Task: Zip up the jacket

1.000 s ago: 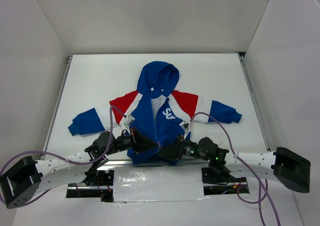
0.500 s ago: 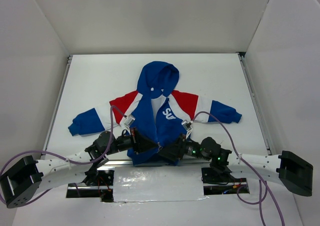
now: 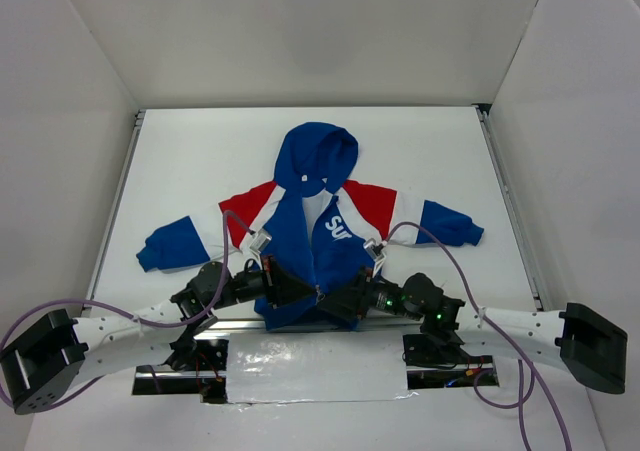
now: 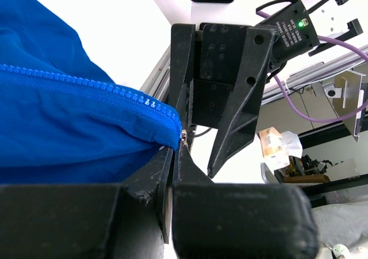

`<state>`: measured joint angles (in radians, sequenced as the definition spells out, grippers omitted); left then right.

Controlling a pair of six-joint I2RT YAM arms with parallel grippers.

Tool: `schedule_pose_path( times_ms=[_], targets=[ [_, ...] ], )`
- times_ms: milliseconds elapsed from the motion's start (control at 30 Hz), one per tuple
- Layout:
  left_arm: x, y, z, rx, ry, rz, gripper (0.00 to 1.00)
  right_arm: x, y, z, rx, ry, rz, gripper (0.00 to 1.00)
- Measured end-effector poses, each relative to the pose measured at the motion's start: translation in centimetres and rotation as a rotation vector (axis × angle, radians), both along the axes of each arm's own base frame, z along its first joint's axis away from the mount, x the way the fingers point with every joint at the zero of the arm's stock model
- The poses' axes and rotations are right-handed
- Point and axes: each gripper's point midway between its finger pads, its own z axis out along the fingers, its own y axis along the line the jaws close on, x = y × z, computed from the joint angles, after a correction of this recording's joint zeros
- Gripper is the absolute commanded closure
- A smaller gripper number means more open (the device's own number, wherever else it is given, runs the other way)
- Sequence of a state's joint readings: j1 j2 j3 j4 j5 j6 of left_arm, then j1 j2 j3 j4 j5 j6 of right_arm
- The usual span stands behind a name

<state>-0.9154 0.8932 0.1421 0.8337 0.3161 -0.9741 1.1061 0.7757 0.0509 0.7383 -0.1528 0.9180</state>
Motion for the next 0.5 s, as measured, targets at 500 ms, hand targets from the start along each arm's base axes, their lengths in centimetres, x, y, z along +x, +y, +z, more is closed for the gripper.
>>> schedule_pose_path(
  times_ms=[500],
  targets=[
    [-0.04, 0.01, -0.17, 0.007, 0.002, -0.002, 1.0, -0.21, 0.05, 0.33, 0.003, -0.002, 0.013, 0.61]
  ],
)
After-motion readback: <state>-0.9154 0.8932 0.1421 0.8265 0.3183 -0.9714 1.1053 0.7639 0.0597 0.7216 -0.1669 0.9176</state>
